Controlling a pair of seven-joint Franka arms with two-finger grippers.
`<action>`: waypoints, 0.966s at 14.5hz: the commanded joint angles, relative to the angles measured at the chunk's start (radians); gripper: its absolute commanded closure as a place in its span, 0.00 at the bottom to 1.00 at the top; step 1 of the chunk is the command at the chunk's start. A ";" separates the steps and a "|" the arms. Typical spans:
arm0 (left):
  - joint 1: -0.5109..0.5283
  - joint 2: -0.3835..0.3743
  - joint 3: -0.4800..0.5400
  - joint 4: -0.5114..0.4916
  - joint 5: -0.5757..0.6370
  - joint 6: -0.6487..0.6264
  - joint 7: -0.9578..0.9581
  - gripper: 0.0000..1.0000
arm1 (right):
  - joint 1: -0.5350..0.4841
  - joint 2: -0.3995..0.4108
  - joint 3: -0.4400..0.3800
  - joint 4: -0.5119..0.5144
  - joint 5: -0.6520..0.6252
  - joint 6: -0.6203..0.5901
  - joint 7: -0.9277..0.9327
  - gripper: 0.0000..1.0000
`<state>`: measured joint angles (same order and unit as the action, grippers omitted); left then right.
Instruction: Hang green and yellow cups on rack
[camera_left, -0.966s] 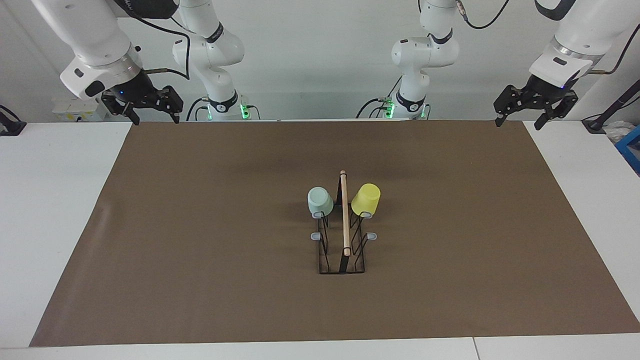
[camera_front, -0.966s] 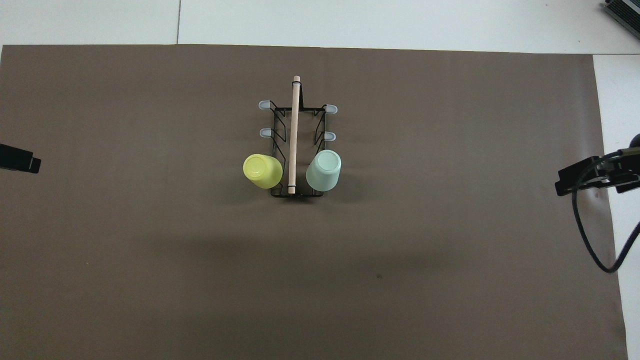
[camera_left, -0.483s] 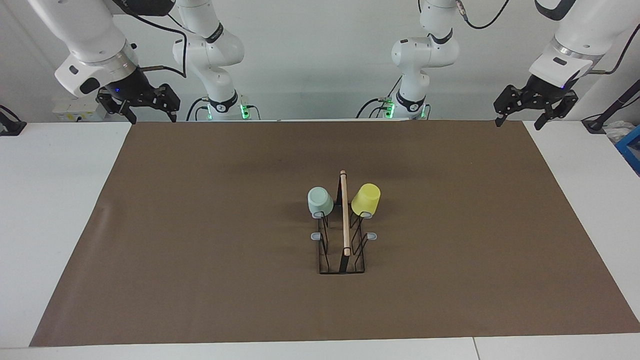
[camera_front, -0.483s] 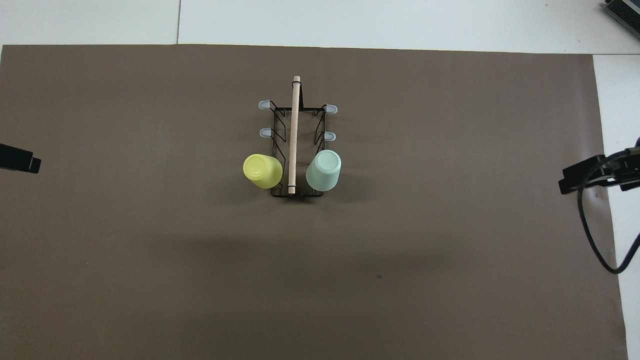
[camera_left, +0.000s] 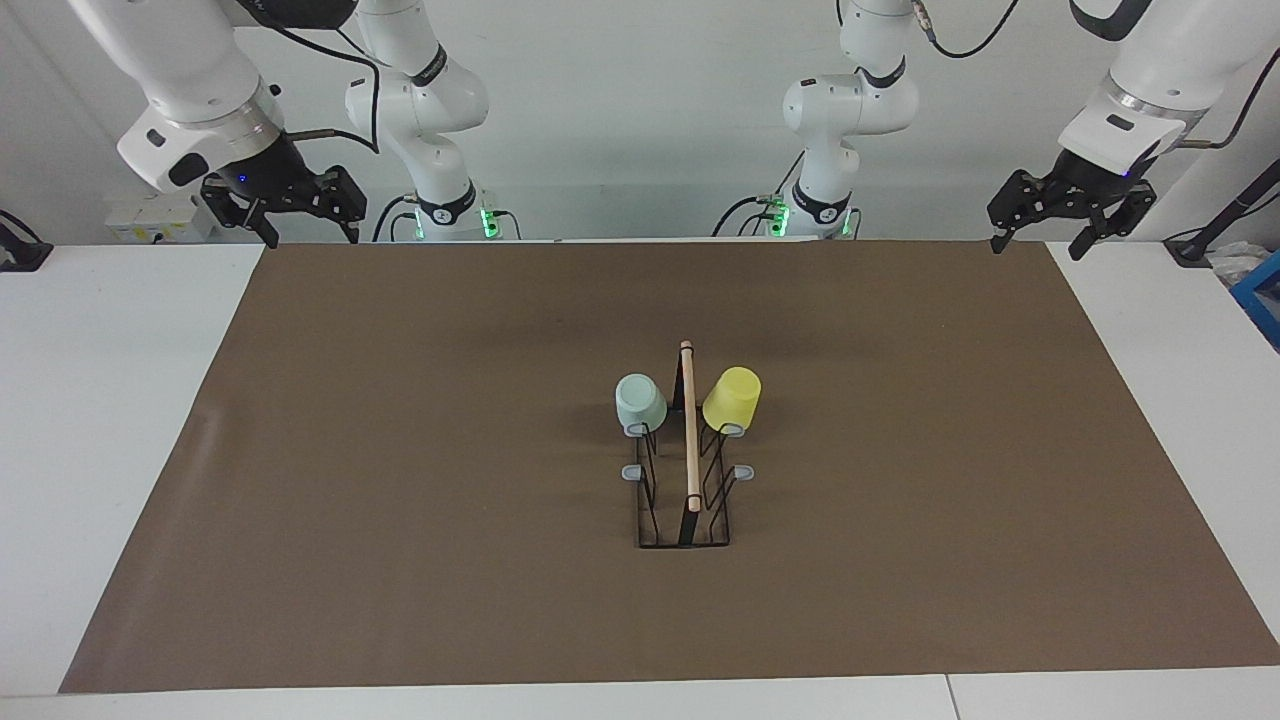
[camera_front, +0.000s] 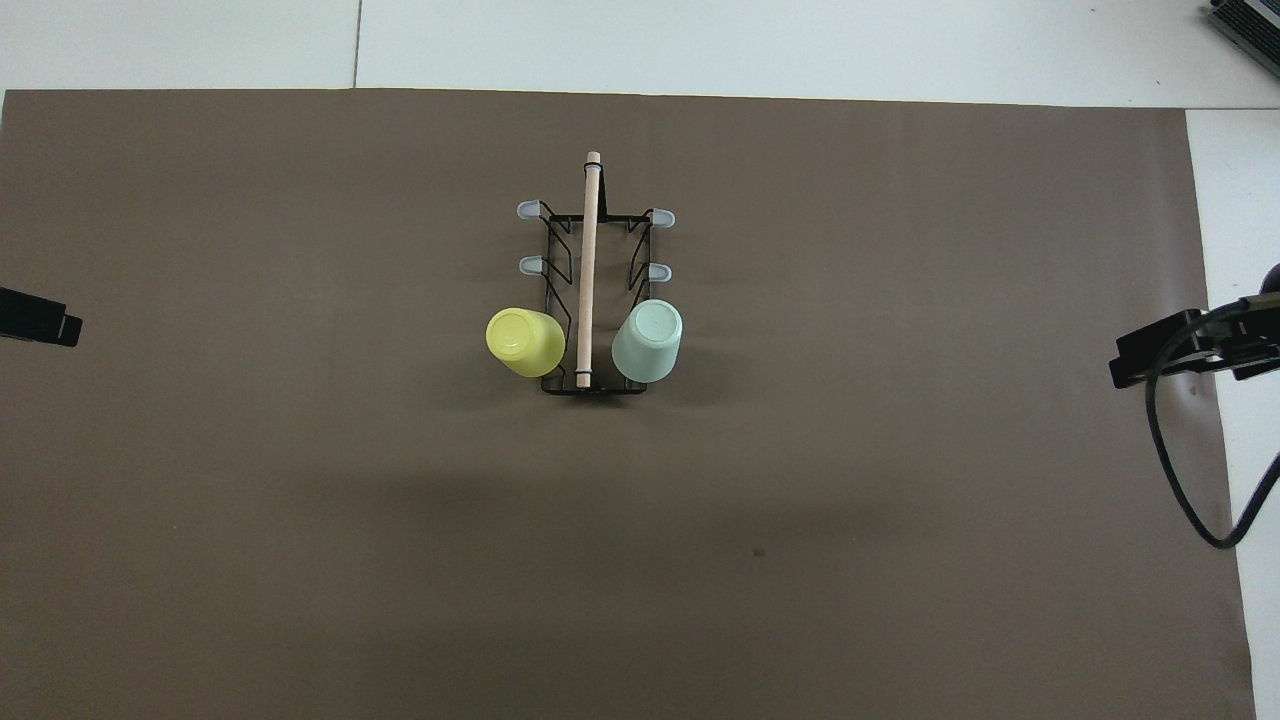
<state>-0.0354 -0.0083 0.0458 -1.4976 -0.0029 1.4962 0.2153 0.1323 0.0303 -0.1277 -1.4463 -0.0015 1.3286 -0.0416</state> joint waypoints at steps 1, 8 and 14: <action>-0.011 -0.024 0.009 -0.026 -0.012 -0.004 -0.008 0.00 | 0.026 0.000 -0.044 0.012 0.018 -0.009 -0.015 0.00; -0.011 -0.024 0.009 -0.026 -0.012 -0.004 -0.008 0.00 | -0.043 0.002 0.020 0.012 0.020 -0.008 -0.020 0.00; -0.011 -0.024 0.009 -0.026 -0.012 -0.004 -0.008 0.00 | -0.077 0.002 0.140 0.012 -0.015 -0.018 -0.018 0.00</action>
<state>-0.0354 -0.0083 0.0458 -1.4976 -0.0029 1.4962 0.2153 0.0947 0.0303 -0.0408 -1.4450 -0.0023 1.3274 -0.0430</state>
